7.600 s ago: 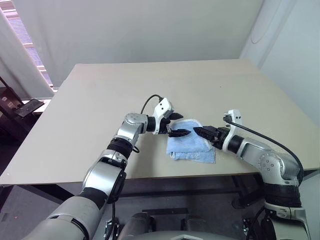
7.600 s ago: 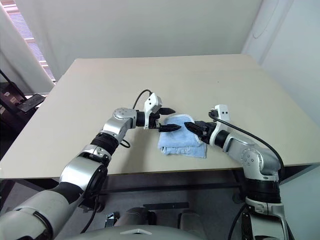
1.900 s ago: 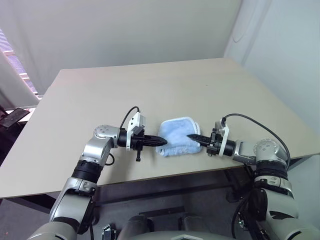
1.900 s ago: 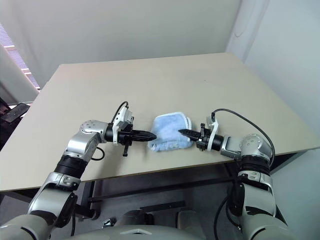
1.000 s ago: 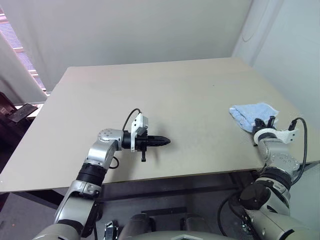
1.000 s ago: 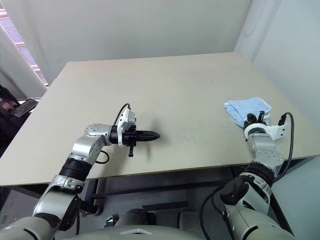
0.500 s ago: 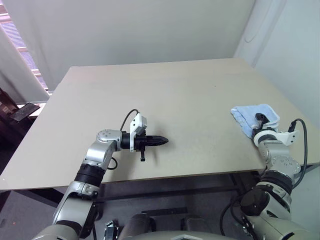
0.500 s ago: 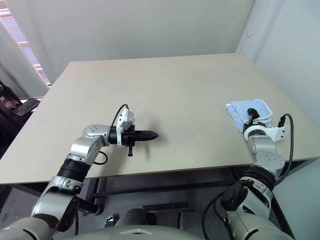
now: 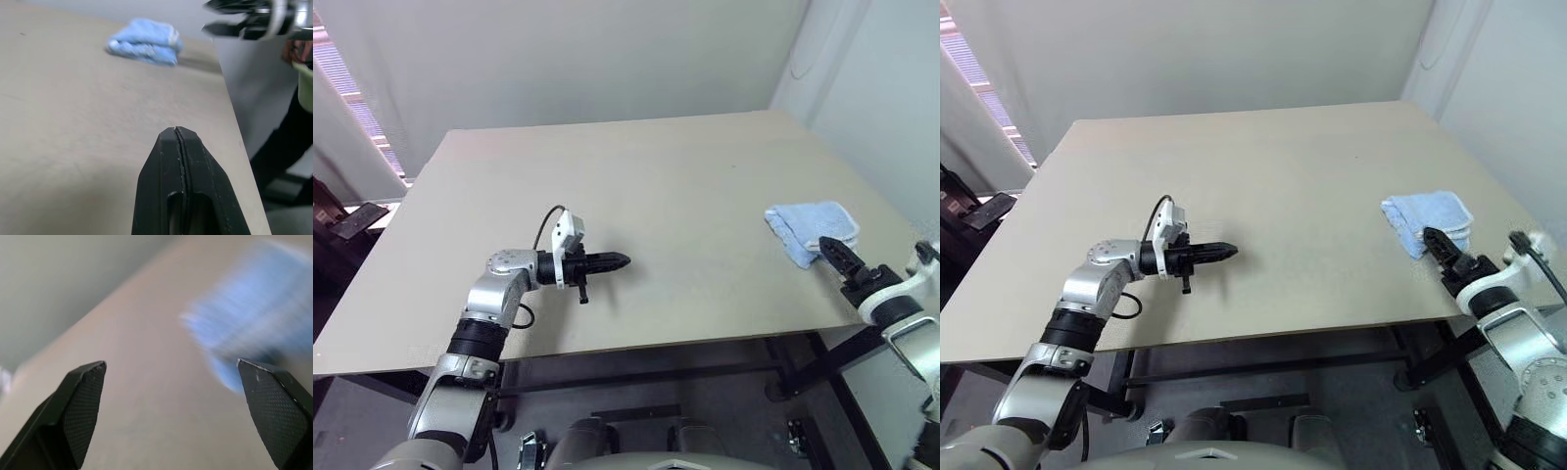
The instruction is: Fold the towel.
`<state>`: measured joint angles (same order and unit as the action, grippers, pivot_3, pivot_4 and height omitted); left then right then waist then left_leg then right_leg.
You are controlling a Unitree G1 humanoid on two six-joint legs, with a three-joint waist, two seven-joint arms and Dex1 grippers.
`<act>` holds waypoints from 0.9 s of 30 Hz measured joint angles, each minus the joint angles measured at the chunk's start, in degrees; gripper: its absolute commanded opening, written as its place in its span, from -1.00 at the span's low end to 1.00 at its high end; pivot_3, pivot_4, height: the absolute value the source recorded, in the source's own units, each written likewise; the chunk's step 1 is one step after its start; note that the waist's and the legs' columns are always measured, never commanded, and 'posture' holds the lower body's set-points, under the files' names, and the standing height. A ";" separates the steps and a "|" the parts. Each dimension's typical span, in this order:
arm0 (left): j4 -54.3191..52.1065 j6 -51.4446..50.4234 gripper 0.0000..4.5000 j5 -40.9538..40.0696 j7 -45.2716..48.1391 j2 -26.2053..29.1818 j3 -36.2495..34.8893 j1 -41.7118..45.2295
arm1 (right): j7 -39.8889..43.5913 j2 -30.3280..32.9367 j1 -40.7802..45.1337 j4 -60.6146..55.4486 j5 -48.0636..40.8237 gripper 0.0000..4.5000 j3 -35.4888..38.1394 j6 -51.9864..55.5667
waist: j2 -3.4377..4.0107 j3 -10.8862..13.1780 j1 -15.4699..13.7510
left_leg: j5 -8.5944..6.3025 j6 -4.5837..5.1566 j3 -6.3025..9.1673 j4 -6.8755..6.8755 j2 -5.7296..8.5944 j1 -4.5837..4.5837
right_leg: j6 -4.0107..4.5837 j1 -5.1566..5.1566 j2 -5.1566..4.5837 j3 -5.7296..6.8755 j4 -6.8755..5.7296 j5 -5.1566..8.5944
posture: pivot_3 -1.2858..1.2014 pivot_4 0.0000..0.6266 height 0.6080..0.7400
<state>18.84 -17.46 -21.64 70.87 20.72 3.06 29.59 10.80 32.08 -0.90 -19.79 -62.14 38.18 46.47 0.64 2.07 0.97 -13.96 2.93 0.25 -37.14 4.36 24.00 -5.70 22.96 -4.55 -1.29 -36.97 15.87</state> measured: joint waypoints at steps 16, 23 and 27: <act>-9.39 -3.74 -1.00 -5.54 -0.03 4.15 -2.03 -6.60 | 41.71 12.17 4.48 8.08 22.91 0.99 -24.03 -19.24 | -0.26 0.05 -1.09 | -0.32 0.12 -0.03 0.17 -0.02 0.30 | -0.15 0.05 -0.06 0.14 0.77 -0.15 | 0.03 -1.00 0.93; -11.54 -6.94 -0.43 -7.93 1.44 12.87 -6.13 -10.50 | 46.91 11.50 6.16 8.92 27.28 1.00 -31.30 -19.89 | -0.21 0.04 -1.64 | -0.31 0.09 -0.04 0.15 -0.02 0.32 | 0.15 0.20 -0.06 0.14 0.76 -0.10 | 0.03 -1.00 0.93; -14.97 -7.08 0.23 -8.99 -0.10 13.54 -7.81 -13.14 | 47.55 9.93 9.87 8.83 27.31 1.00 -33.47 -18.71 | -0.23 0.03 -1.87 | -0.32 0.09 -0.06 0.10 0.00 0.30 | 0.22 0.17 -0.09 0.14 0.83 -0.15 | 0.03 -1.00 0.93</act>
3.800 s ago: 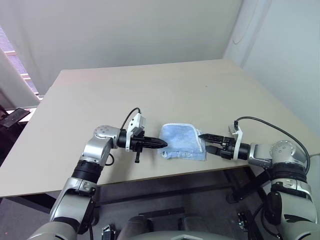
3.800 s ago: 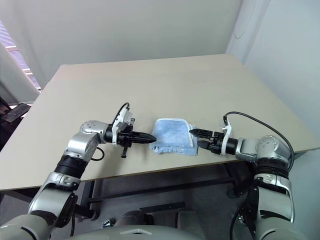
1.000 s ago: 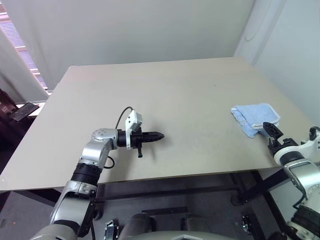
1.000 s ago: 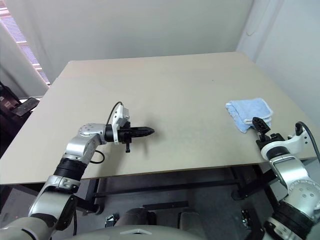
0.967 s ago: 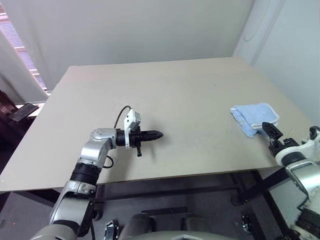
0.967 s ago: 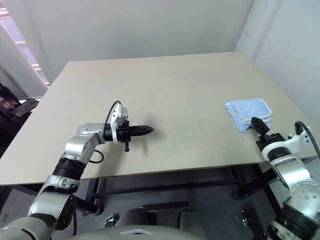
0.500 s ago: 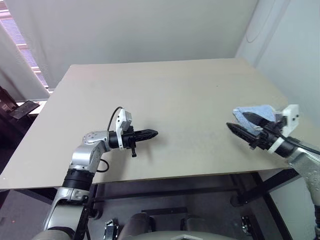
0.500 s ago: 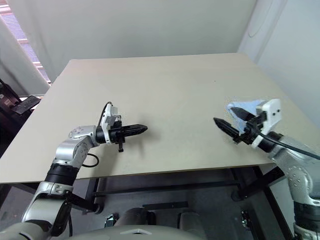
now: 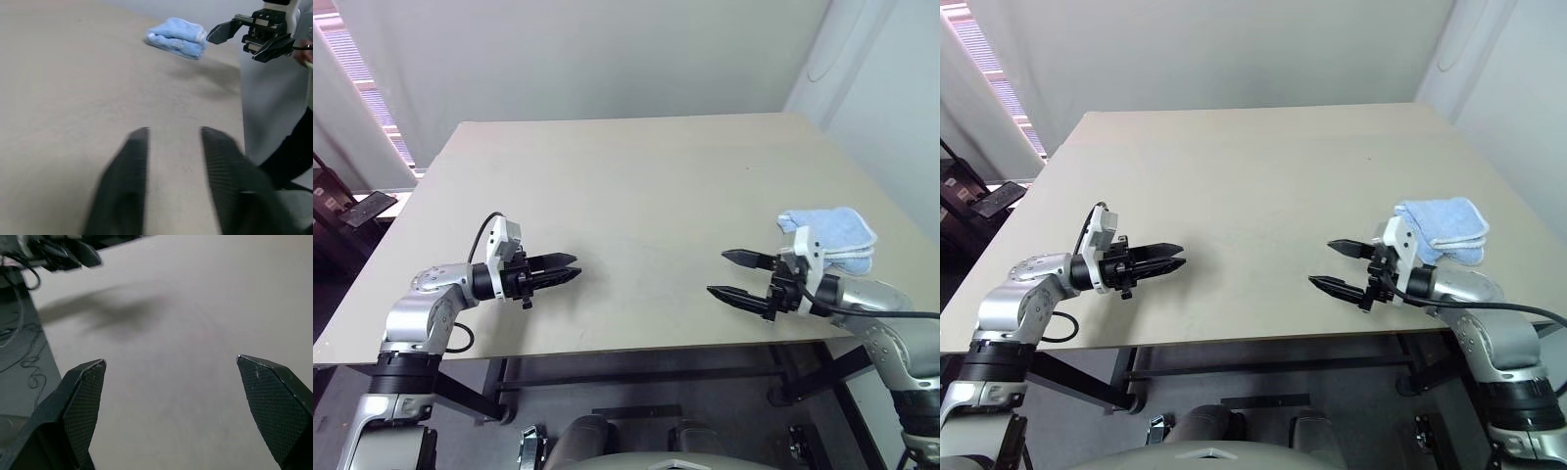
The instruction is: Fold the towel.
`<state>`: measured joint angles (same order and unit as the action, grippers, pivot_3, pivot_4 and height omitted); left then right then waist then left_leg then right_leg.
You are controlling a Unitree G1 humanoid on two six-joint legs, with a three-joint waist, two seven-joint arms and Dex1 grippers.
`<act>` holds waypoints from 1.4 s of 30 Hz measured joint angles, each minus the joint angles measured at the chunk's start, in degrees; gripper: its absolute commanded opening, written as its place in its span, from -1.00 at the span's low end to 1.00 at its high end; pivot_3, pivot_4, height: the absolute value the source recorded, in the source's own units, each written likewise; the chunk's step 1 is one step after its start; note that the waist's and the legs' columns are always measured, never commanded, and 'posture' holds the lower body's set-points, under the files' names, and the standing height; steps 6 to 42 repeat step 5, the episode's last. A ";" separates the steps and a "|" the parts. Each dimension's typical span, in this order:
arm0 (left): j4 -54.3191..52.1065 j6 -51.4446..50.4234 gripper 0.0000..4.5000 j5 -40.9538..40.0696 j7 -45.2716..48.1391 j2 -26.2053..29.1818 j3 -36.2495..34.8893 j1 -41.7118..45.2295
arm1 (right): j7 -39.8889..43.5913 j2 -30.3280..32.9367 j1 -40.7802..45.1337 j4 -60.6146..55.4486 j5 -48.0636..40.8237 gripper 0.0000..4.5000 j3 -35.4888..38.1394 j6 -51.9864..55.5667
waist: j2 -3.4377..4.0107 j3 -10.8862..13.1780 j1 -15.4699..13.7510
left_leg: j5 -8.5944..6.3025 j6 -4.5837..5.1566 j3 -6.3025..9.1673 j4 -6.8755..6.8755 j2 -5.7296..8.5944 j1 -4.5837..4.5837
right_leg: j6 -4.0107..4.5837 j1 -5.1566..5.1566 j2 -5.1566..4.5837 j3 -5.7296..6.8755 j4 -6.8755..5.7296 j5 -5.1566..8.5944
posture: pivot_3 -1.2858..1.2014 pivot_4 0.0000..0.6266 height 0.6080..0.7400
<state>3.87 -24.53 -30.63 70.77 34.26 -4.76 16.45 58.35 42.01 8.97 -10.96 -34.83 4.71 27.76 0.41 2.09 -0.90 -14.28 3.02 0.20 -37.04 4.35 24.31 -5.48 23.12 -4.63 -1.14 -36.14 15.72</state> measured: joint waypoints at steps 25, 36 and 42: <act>-3.36 -0.29 0.98 -0.86 -1.91 0.48 -1.20 -2.95 | 2.31 -0.08 1.81 1.10 0.17 1.00 -1.18 0.56 | -0.01 0.00 0.10 | 0.00 0.00 -0.01 0.03 0.01 0.00 | -0.01 0.05 0.00 0.00 -0.02 -0.01 | 0.03 -1.00 0.93; -3.36 -0.29 0.98 -0.86 -1.91 0.48 -1.20 -2.95 | 2.31 -0.08 1.81 1.10 0.17 1.00 -1.18 0.56 | -0.01 0.00 0.10 | 0.00 0.00 -0.01 0.03 0.01 0.00 | -0.01 0.05 0.00 0.00 -0.02 -0.01 | 0.03 -1.00 0.93; -3.36 -0.29 0.98 -0.86 -1.91 0.48 -1.20 -2.95 | 2.31 -0.08 1.81 1.10 0.17 1.00 -1.18 0.56 | -0.01 0.00 0.10 | 0.00 0.00 -0.01 0.03 0.01 0.00 | -0.01 0.05 0.00 0.00 -0.02 -0.01 | 0.03 -1.00 0.93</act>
